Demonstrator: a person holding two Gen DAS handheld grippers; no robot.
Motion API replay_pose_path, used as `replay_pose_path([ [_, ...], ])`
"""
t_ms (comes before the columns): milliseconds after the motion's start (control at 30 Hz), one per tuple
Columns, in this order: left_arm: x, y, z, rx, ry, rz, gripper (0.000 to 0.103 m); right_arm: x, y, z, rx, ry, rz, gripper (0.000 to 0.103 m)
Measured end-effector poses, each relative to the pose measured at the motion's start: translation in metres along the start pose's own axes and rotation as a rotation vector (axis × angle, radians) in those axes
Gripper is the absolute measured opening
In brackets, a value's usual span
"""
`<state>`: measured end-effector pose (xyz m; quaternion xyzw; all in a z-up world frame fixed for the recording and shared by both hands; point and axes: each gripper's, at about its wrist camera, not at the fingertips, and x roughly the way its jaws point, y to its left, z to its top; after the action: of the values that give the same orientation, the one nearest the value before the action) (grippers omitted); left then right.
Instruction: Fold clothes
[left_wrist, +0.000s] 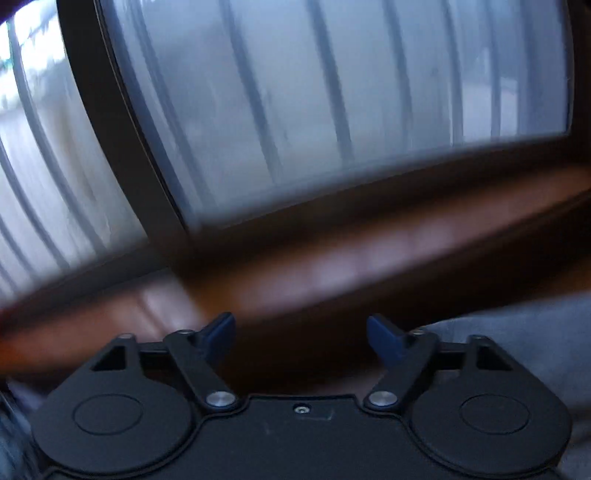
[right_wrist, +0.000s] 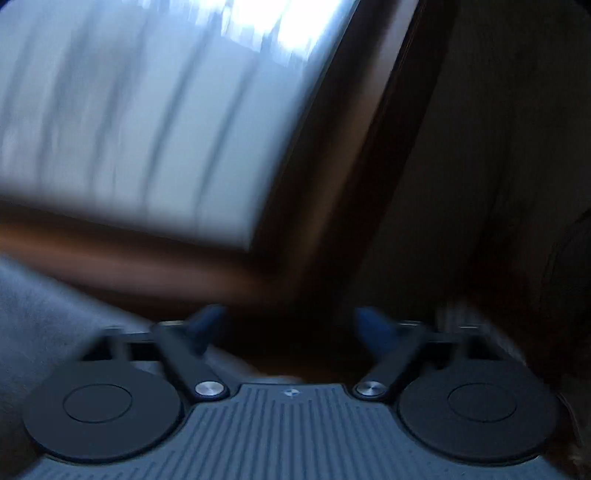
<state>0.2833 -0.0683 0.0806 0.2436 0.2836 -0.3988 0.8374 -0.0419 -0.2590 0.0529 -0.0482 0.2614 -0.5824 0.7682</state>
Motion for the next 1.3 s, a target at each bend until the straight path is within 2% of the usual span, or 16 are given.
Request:
replay_pose_path([
  [33, -0.001, -0.001, -0.006, -0.031, 0.018, -0.035, 0.075, -0.002, -0.003, -0.009, 0.004, 0.011, 0.036, 0.068],
  [100, -0.01, -0.004, -0.019, -0.058, 0.038, -0.104, 0.086, -0.021, -0.011, -0.032, -0.004, -0.015, 0.115, 0.089],
  [167, -0.022, -0.009, -0.034, -0.054, 0.052, -0.14, 0.087, -0.042, -0.013, -0.056, -0.034, -0.017, 0.182, 0.089],
  [233, -0.038, -0.017, -0.052, -0.034, 0.065, -0.152, 0.087, -0.053, 0.0, -0.071, -0.068, 0.017, 0.261, 0.089],
  [433, -0.071, -0.046, -0.109, -0.039, 0.136, -0.14, 0.088, -0.078, 0.012, -0.085, 0.007, 0.062, 0.606, 0.089],
  [567, -0.077, -0.064, -0.133, -0.034, 0.174, -0.141, 0.088, -0.053, 0.025, -0.1, 0.048, 0.185, 0.682, 0.087],
  [633, -0.081, -0.073, -0.139, -0.021, 0.175, -0.11, 0.088, -0.05, 0.025, -0.112, 0.061, 0.236, 0.68, 0.086],
  [700, -0.089, -0.079, -0.14, -0.006, 0.164, -0.077, 0.088, -0.047, 0.021, -0.116, 0.057, 0.227, 0.677, 0.085],
  [900, -0.107, -0.076, -0.146, -0.02, 0.143, -0.003, 0.09, -0.018, -0.007, -0.109, 0.037, 0.263, 0.548, 0.081],
  [967, -0.112, -0.071, -0.154, -0.033, 0.145, 0.024, 0.09, -0.007, -0.022, -0.107, 0.023, 0.27, 0.452, 0.082],
  [1067, -0.121, -0.06, -0.169, -0.063, 0.159, 0.056, 0.09, 0.013, -0.044, -0.109, -0.016, 0.281, 0.294, 0.092],
  [1100, -0.125, -0.056, -0.175, -0.074, 0.165, 0.065, 0.09, 0.02, -0.053, -0.11, -0.021, 0.288, 0.245, 0.092],
  [1200, -0.136, -0.045, -0.192, -0.093, 0.185, 0.092, 0.09, 0.037, -0.077, -0.11, -0.001, 0.326, 0.218, 0.092],
  [1300, -0.142, -0.039, -0.212, -0.082, 0.209, 0.122, 0.09, 0.049, -0.083, -0.11, -0.055, 0.316, 0.153, 0.092],
])
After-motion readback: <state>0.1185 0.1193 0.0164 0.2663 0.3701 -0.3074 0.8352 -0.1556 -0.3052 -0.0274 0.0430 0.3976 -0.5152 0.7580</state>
